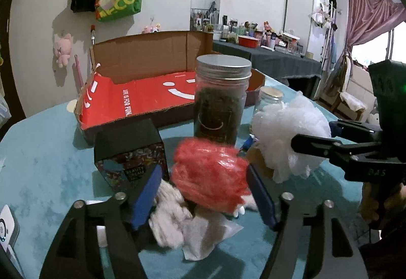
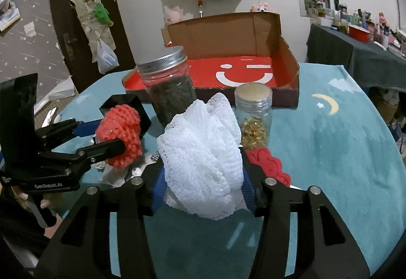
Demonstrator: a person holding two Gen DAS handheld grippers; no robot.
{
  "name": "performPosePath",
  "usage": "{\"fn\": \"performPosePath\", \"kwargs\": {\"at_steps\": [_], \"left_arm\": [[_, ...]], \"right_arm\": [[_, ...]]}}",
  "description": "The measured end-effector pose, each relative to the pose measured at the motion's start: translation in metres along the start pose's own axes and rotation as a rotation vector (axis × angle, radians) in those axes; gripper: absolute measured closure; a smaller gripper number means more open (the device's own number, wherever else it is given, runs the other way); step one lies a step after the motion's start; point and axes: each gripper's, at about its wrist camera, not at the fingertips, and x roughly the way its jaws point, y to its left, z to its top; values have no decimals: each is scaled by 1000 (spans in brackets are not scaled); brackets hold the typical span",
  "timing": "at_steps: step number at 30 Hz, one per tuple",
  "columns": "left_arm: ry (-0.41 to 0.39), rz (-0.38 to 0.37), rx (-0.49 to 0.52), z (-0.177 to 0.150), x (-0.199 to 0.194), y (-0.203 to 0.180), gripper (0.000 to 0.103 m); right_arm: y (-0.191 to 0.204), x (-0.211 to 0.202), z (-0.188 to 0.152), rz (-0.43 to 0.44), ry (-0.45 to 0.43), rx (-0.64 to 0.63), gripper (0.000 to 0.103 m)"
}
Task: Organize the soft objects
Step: 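Lift the red mesh bag with the left tool while the right tool carries the white puff toward the box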
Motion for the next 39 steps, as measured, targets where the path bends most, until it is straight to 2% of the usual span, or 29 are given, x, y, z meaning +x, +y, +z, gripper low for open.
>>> {"fn": "performPosePath", "kwargs": {"at_steps": [3, 8, 16, 18, 19, 20, 21, 22, 25, 34, 39], "left_arm": [[-3, -10, 12, 2, 0, -1, 23], [2, -2, 42, 8, 7, 0, 22], [62, -16, 64, 11, 23, -3, 22], [85, -30, 65, 11, 28, -3, 35], [94, -35, 64, 11, 30, -2, 47], [95, -22, 66, 11, 31, -1, 49], [92, -18, 65, 11, 30, 0, 50], [89, -27, 60, 12, 28, 0, 53], [70, -28, 53, 12, 18, 0, 58], [6, -15, 29, 14, -11, -4, 60], [-4, -15, 24, 13, -17, -5, 61]], "right_arm": [[-1, 0, -1, -25, -2, -9, 35], [-5, 1, -1, -19, 7, 1, 35], [-16, -1, -6, 19, 16, 48, 32], [-17, -2, -7, 29, 17, 48, 32], [-17, -1, -9, 40, 20, 46, 32], [-16, -1, -10, 51, 21, 44, 33], [-15, -1, -11, 62, 24, 39, 46], [-13, -1, -11, 68, 29, 31, 50], [-4, -6, -11, 69, 5, -4, 57], [8, -22, 10, 67, -72, -14, 59], [10, -22, 15, 51, -76, -13, 59]]}}
